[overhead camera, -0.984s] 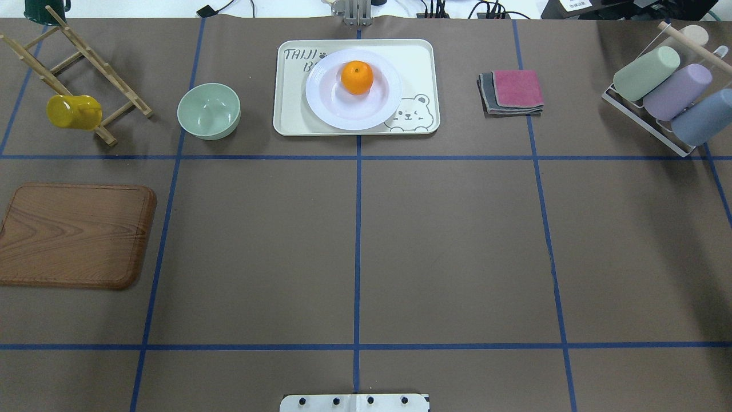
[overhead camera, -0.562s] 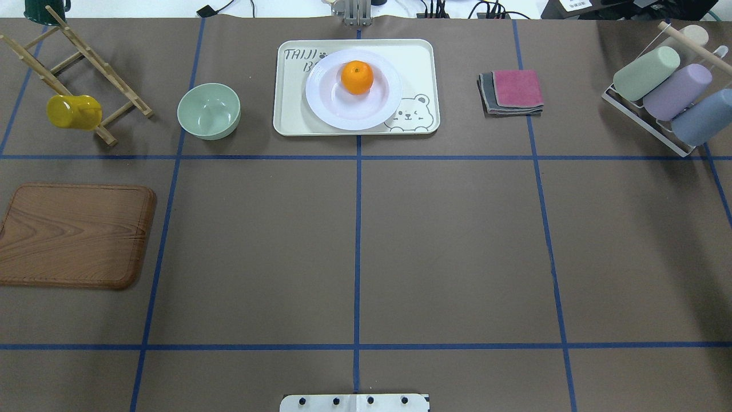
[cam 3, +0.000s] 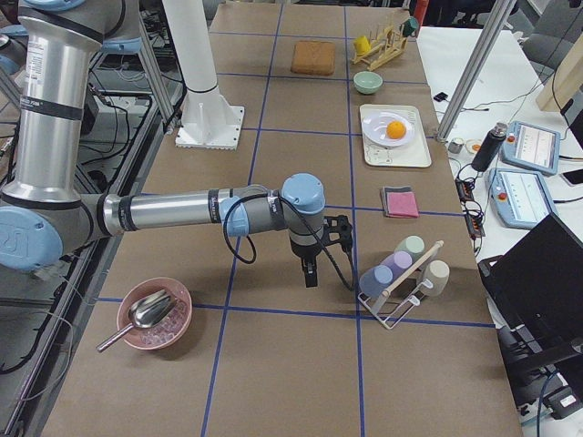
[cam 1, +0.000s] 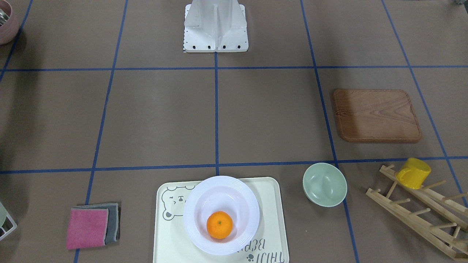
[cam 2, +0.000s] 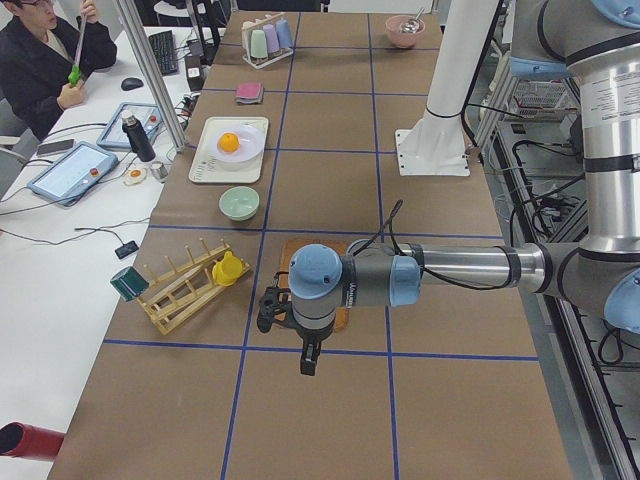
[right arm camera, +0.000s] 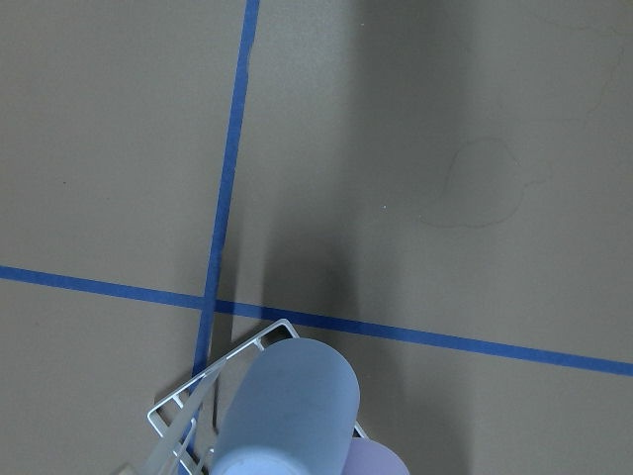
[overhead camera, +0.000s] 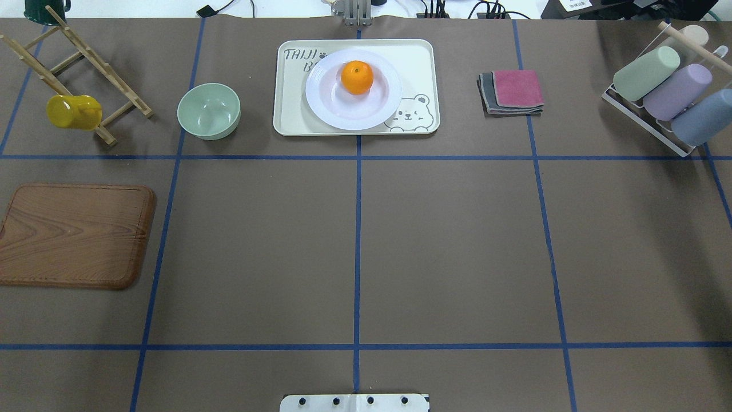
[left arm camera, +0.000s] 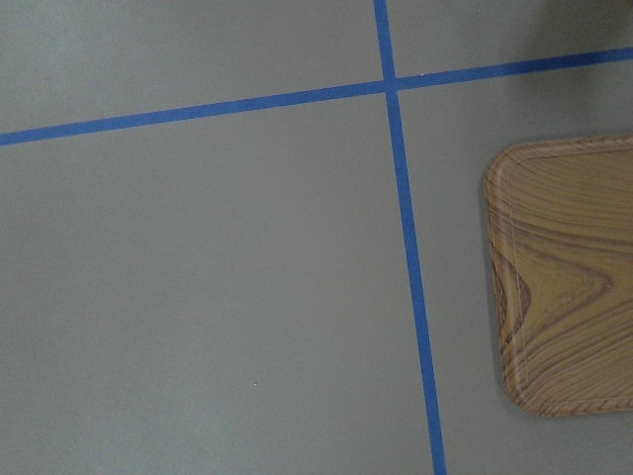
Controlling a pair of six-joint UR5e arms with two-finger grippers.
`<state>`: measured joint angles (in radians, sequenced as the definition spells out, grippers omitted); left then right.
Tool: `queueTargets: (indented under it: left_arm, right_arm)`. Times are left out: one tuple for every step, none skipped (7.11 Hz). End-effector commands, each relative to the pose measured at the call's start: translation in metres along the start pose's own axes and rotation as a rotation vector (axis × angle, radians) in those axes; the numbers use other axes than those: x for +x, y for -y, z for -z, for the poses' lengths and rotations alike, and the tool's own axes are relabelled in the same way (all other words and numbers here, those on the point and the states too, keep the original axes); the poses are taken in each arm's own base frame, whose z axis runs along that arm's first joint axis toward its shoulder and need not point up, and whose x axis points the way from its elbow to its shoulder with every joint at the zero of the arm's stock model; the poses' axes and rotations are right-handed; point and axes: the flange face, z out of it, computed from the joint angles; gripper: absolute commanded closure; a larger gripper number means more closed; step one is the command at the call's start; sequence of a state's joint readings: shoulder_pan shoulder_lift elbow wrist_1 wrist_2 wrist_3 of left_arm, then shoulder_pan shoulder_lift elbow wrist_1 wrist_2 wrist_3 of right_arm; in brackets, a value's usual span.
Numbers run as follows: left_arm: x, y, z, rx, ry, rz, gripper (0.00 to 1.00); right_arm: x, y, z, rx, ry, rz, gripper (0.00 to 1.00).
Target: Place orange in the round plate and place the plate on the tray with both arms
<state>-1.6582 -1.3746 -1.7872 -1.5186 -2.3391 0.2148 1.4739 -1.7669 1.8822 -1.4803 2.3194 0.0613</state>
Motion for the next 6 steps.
queueTargets:
  left_arm:
    - [0.0008, 0.0003, 0.001, 0.002, 0.002, -0.002, 0.01]
    - [0.0018, 0.0006, 0.0021, 0.004, 0.002, -0.006, 0.02]
    - [0.0026, 0.0016, 0.0031, 0.006, 0.003, -0.006, 0.02]
    - [0.0041, 0.0021, 0.0047, 0.009, 0.003, -0.009, 0.02]
    - [0.0043, 0.0015, 0.0048, 0.009, 0.003, -0.009, 0.01]
    - [0.0043, 0.0015, 0.0048, 0.009, 0.003, -0.009, 0.02]
  right_arm:
    - [-0.0007, 0.0007, -0.0001, 0.0, 0.0, 0.002, 0.0]
    - [-0.0007, 0.0007, -0.0001, 0.0, 0.0, 0.002, 0.0]
    - [-0.0007, 0.0007, -0.0001, 0.0, 0.0, 0.002, 0.0]
    - [-0.0007, 0.0007, -0.0001, 0.0, 0.0, 0.002, 0.0]
    - [-0.0007, 0.0007, -0.0001, 0.0, 0.0, 0.002, 0.0]
    - [-0.0011, 0.0014, 0.0003, 0.001, 0.0, 0.003, 0.0]
